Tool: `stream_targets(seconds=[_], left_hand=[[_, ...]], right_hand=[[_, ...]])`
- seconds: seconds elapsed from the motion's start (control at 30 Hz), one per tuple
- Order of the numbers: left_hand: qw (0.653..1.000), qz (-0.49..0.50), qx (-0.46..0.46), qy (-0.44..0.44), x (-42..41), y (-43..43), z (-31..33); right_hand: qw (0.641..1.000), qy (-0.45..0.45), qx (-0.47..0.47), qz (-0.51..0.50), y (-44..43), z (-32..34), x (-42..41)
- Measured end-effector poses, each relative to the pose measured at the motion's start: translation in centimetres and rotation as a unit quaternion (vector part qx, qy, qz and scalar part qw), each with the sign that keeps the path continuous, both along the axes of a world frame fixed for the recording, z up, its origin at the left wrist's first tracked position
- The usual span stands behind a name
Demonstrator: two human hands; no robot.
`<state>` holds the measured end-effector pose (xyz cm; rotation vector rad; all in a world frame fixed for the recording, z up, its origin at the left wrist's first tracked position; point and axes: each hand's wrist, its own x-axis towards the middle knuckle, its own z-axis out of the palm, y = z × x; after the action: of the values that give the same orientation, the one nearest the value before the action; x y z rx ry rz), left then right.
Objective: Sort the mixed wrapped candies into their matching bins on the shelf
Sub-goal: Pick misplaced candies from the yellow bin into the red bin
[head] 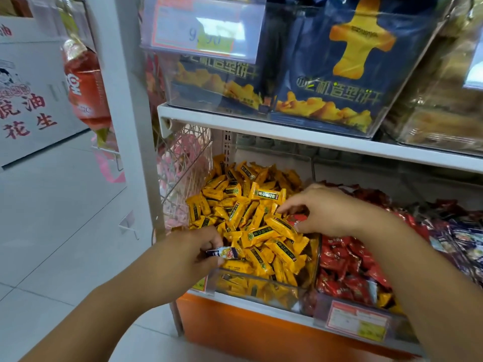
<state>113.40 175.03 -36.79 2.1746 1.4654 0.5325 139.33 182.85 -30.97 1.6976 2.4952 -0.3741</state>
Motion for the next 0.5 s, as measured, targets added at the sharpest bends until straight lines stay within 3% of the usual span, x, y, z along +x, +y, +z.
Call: stream_targets(seconds=[0.23, 0.37, 0.5], left_hand=[[1.000, 0.001, 0.001, -0.026, 0.1, -0.1, -0.3], [1.000, 0.004, 0.008, -0.027, 0.4, 0.1, -0.3], [0.999, 0.013, 0.008, -0.033, 0.7, 0.0, -0.3]], right_hand=[[0.994, 0.102, -0.014, 0.021, 0.9, -1.5, 0.4], [0.975, 0.194, 0.105, 0.030, -0.3, -1.8, 0.8], [0.935, 0.309, 0.163, -0.064, -1.7, -0.7, 2.6]])
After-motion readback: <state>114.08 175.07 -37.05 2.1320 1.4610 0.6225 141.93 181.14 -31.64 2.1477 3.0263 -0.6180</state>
